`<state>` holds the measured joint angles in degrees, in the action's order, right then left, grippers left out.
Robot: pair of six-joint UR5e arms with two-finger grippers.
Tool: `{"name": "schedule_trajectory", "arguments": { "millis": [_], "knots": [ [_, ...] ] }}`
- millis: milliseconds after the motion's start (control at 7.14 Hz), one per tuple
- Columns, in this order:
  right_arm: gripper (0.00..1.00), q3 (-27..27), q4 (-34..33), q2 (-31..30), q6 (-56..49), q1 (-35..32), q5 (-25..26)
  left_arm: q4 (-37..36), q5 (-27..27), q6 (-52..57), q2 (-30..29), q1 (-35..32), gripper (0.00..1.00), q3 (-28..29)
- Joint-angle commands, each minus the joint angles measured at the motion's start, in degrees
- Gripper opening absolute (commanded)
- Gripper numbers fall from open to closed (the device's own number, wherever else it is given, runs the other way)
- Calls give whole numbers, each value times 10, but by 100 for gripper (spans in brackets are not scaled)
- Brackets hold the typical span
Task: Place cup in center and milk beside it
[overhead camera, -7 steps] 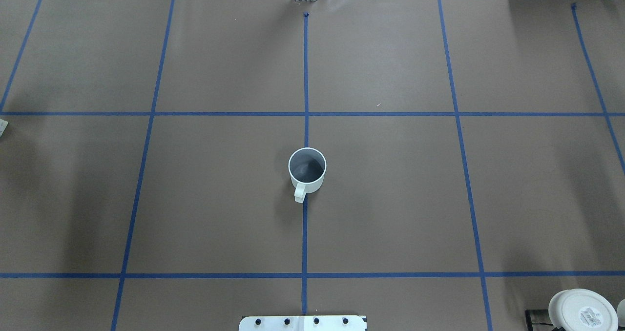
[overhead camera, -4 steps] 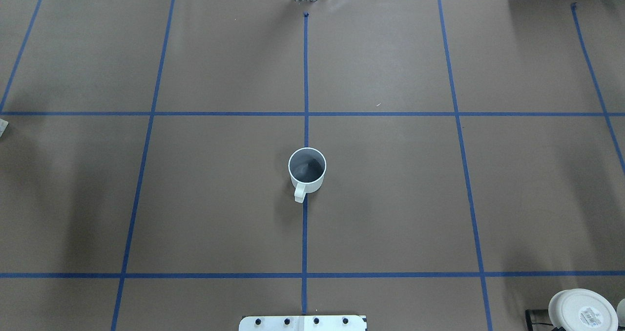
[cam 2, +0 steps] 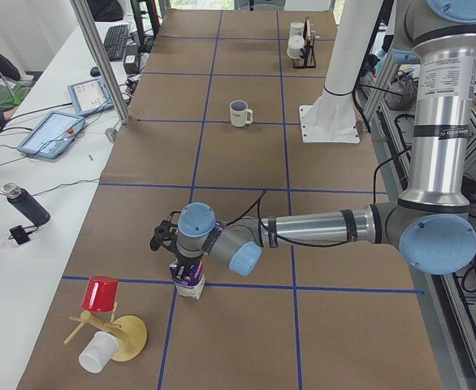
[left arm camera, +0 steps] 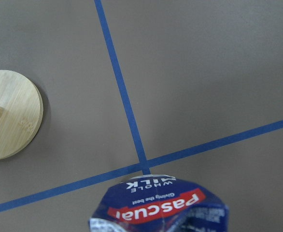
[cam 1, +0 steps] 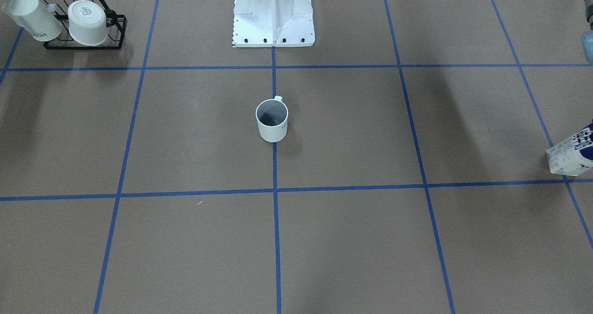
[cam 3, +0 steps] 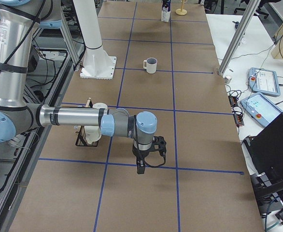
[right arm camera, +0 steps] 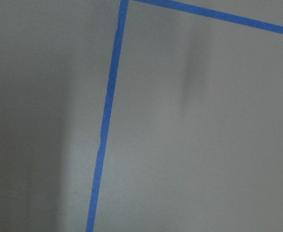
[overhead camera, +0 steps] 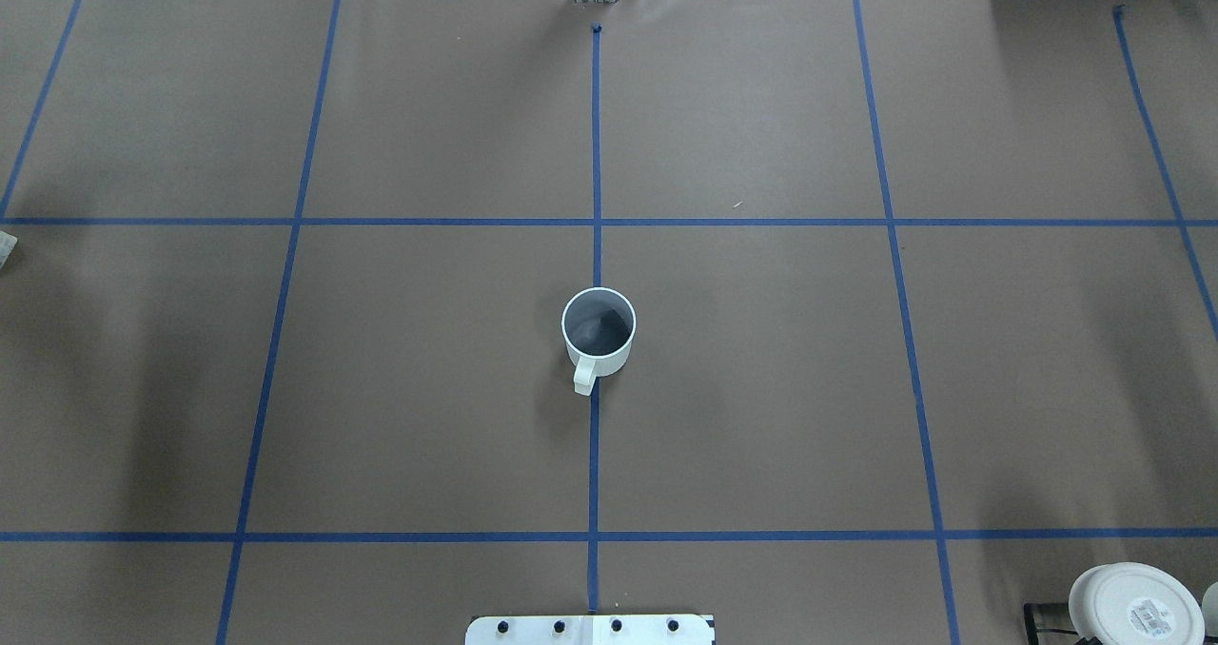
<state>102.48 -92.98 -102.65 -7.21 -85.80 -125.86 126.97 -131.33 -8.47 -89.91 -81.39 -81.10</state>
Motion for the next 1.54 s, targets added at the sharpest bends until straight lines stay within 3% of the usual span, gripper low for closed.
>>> {"name": "schedule_trajectory", "arguments": {
  "millis": [0, 280, 420, 701, 841, 1121, 1261, 1401],
  "knots": [
    [100, 0, 0, 0, -1, 0, 0, -8, -7, -1, 0, -1, 0, -23],
    [100, 0, 0, 0, 0, 0, 0, -62, -58, -25, 0, -7, 0, -83],
    [100, 0, 0, 0, 0, 0, 0, -100, -55, -91, 5, -7, 0, -150],
    [100, 0, -1, 0, 0, 0, -1, -103, -55, -181, 1, 2, 0, -194],
    [100, 0, -1, 0, 0, 0, -2, -104, -52, -256, 0, 44, 0, -233],
    [100, -1, -1, 0, 0, 0, -1, -141, 25, -419, -23, 169, 0, -321],
    [100, -1, -1, 0, 0, 0, -1, -222, 32, -453, -72, 203, 0, -358],
    [100, -1, -1, 0, 0, 0, -1, -307, 75, -477, -117, 246, 0, -387]
  ]
}}
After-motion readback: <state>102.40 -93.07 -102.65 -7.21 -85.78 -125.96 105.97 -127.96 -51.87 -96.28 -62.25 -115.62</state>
